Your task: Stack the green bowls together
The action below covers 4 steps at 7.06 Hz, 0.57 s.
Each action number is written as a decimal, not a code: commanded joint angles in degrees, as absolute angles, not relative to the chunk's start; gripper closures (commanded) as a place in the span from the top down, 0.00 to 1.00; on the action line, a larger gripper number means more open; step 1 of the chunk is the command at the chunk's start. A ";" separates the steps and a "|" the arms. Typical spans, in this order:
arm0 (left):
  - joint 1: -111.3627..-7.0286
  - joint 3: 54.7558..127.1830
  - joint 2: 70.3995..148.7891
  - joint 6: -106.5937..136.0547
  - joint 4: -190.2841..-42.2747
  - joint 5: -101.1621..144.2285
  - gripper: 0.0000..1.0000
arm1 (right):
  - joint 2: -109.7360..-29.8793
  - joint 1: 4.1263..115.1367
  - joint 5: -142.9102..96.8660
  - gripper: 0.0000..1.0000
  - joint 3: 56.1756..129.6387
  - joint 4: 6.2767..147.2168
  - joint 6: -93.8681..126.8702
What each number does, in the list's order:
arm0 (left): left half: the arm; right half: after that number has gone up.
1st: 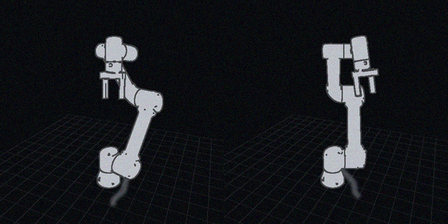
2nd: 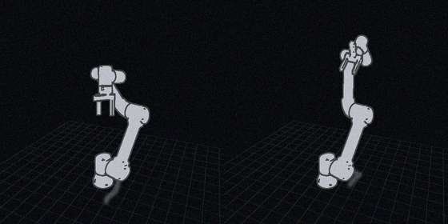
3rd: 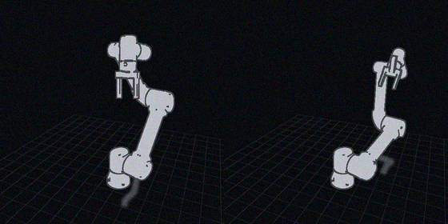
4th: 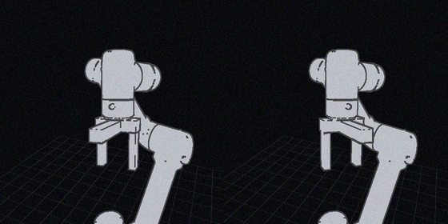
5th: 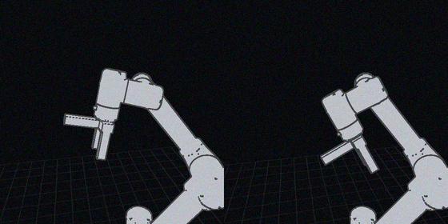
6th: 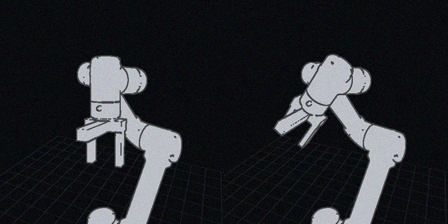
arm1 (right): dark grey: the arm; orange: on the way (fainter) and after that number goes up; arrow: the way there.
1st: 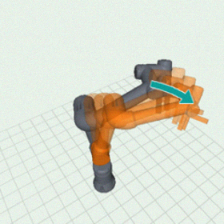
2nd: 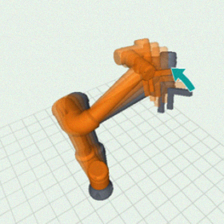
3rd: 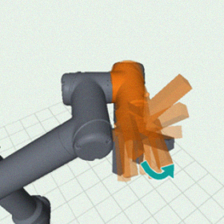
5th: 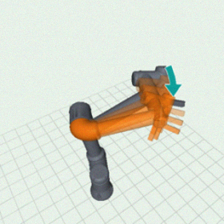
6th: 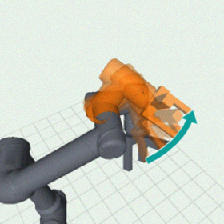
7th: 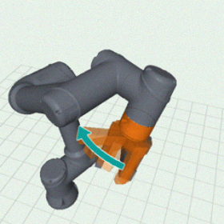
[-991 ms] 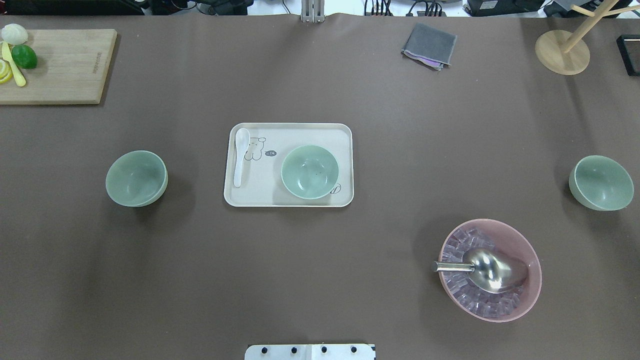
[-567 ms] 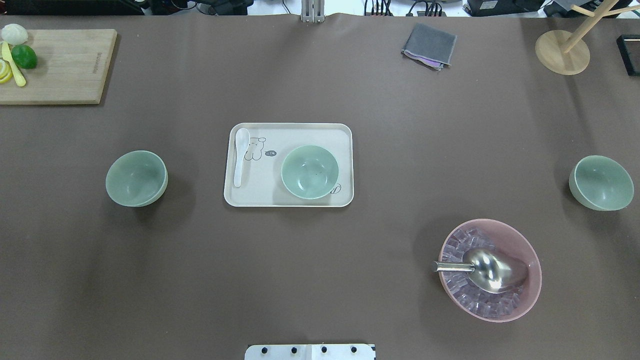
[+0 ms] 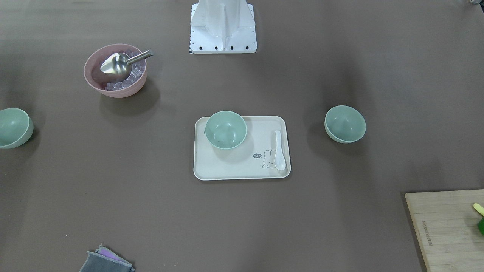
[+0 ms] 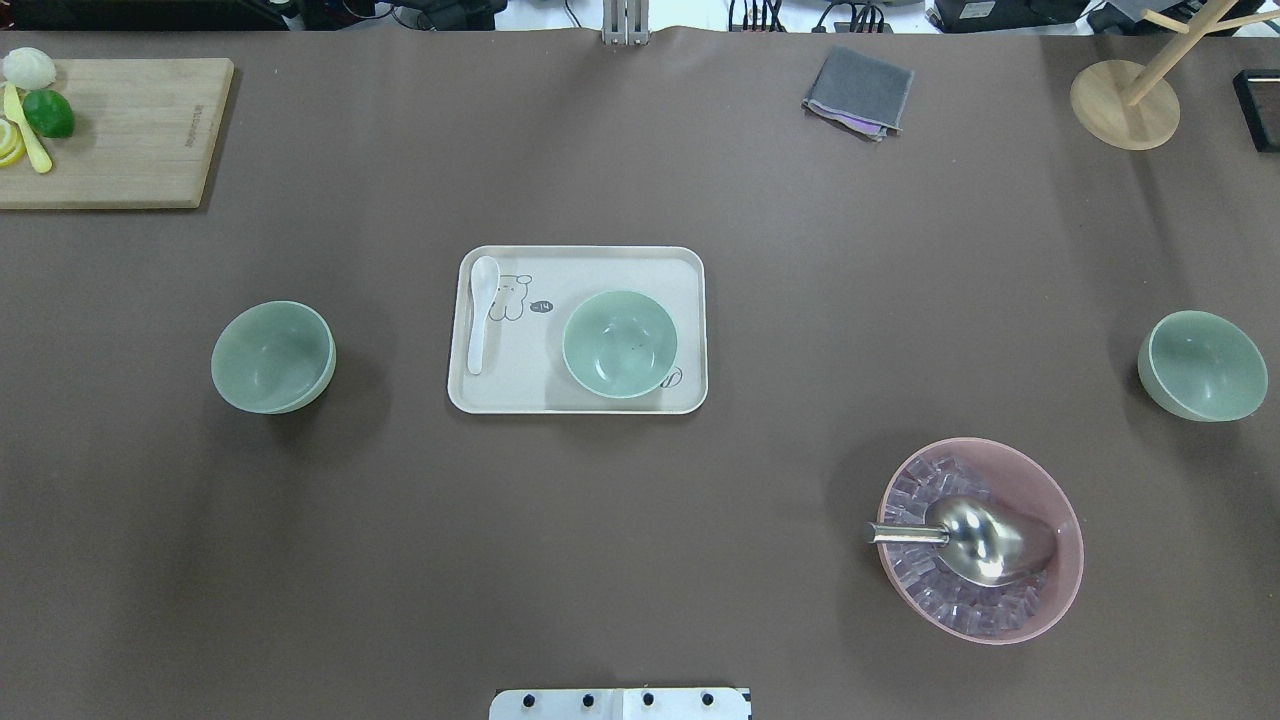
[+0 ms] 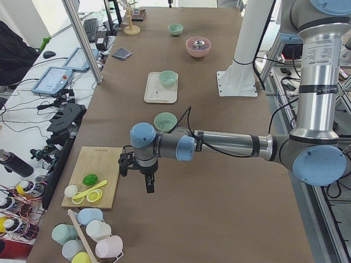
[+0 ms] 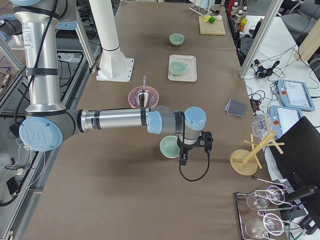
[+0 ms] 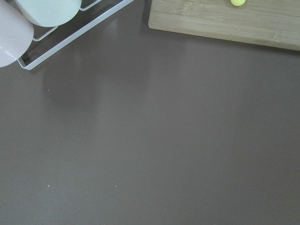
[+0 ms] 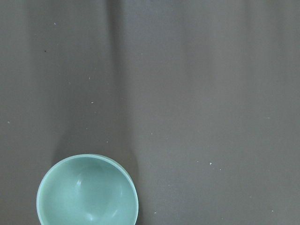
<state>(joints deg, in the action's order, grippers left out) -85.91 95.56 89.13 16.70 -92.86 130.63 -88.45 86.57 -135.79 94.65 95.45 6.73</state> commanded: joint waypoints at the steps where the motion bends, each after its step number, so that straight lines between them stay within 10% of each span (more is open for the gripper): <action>1: -85.52 102.53 90.08 17.05 -93.24 130.78 0.98 | -87.46 86.49 -135.88 1.00 95.01 95.45 9.21; 4: -82.19 100.46 94.21 25.50 -99.14 130.43 0.98 | -85.44 85.52 -135.97 1.00 94.93 95.71 11.77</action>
